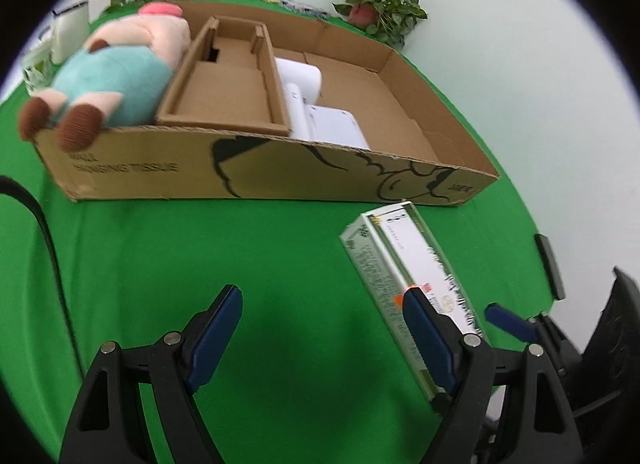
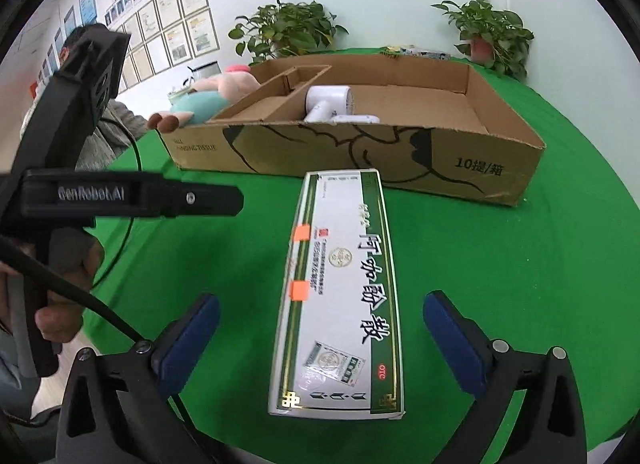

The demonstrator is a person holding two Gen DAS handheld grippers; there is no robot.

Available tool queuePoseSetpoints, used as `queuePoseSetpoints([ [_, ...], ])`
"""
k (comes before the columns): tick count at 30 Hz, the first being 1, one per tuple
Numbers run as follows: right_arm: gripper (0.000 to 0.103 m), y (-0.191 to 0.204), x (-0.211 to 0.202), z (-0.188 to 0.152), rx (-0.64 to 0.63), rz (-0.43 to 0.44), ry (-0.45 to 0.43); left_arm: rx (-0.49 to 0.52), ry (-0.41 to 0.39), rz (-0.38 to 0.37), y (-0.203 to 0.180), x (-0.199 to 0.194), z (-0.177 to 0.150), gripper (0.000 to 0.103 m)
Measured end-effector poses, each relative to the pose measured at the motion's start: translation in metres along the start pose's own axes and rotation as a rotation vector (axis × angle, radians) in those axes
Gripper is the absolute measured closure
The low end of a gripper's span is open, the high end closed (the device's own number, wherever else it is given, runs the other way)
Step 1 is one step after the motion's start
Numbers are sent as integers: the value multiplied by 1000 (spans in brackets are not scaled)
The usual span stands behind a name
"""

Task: Organize objects
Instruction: 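Close the left gripper on the medicine box's end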

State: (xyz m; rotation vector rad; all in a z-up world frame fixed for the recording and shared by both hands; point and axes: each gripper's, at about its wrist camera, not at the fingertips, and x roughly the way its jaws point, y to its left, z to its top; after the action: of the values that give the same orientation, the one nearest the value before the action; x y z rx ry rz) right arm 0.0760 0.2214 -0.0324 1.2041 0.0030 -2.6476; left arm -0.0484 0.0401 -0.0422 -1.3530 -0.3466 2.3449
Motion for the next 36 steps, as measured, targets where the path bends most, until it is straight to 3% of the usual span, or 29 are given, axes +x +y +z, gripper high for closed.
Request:
queuePoseSetpoints([
  [5,1,-9,9,1,-7,-28,23,-27,61,-125,-9,22,6,21],
  [12,6,5,10,-6,-65,-33,38,-27,121,-215,-23,43,-4,22],
  [14,12,3,12,-8,-48,-27,54,-18,106,-216,-26,44,-7,22],
  [17,34,4,19,-11,-50,-41,86,-23,109,-230,-27,47,-8,22],
  [18,36,4,21,-11,-52,-45,96,-32,112,-239,-26,48,-9,22],
  [24,36,6,17,-11,-20,14,77,-73,119,-264,-22,50,-11,32],
  [27,37,-2,19,-10,43,66,92,-95,130,-246,-21,52,-12,45],
  [36,37,0,14,-8,54,77,85,-100,98,-245,-29,39,-14,51],
])
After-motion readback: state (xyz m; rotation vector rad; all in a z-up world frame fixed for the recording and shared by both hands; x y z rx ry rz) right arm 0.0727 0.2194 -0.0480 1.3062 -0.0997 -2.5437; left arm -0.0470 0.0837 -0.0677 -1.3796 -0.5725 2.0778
